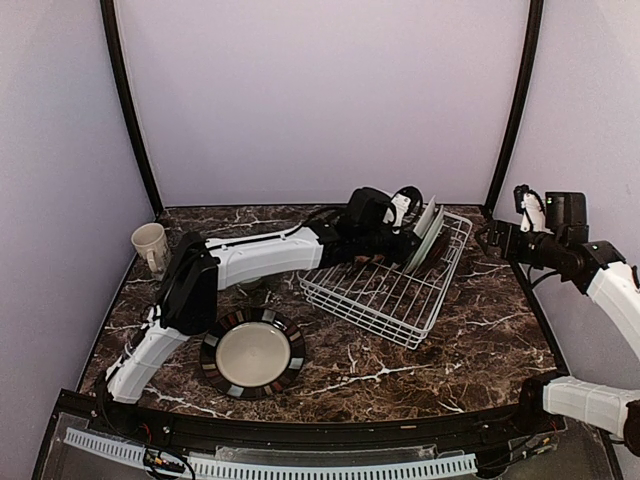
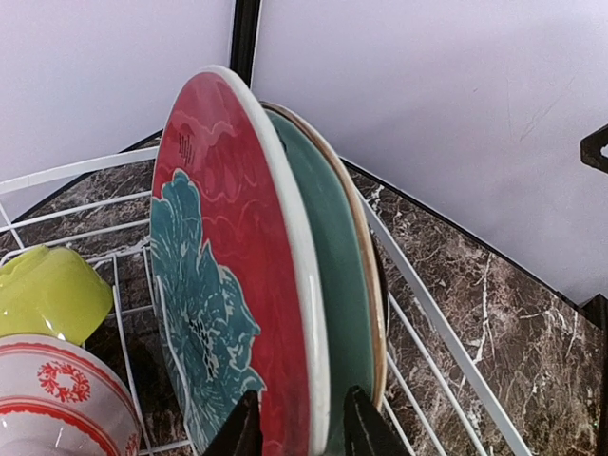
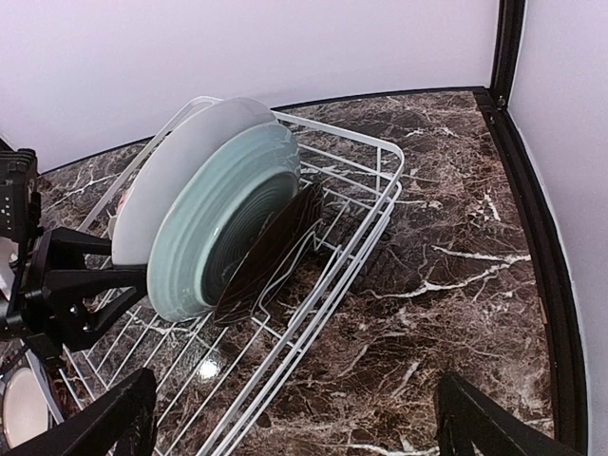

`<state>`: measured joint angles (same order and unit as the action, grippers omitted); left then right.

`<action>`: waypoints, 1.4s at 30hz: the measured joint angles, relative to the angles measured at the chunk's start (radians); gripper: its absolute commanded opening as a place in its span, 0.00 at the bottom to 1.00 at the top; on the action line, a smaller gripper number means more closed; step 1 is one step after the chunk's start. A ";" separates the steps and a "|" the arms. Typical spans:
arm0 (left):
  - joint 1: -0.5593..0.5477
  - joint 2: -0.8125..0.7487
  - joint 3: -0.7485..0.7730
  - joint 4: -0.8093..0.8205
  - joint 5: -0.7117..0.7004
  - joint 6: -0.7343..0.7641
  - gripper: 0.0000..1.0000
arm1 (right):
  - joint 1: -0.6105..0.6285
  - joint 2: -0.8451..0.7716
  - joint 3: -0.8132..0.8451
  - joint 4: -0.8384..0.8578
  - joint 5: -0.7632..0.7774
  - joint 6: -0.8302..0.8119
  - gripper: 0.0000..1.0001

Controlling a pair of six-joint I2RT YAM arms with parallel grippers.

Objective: Unload the mixed dishes from the dish rack
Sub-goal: Grab the plate from the dish rack.

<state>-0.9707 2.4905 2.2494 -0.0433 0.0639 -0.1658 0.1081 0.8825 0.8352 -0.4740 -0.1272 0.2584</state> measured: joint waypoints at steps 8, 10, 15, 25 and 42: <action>-0.003 0.081 0.076 0.008 -0.035 0.040 0.18 | 0.000 -0.003 -0.004 -0.001 0.000 -0.003 0.99; -0.003 0.089 0.084 0.009 -0.036 0.046 0.16 | 0.000 -0.005 -0.004 -0.001 0.000 -0.004 0.99; -0.003 0.101 0.112 0.010 -0.055 0.080 0.08 | 0.000 -0.009 -0.005 -0.001 0.000 -0.004 0.99; -0.003 0.097 0.138 -0.020 -0.065 0.102 0.01 | 0.000 -0.017 -0.006 -0.001 0.000 -0.004 0.99; -0.005 -0.006 0.138 -0.237 -0.049 0.100 0.01 | 0.000 -0.023 -0.008 -0.001 0.000 0.001 0.99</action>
<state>-0.9760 2.4847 2.3878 -0.2802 0.0147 -0.0662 0.1081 0.8600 0.8272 -0.4751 -0.1272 0.2596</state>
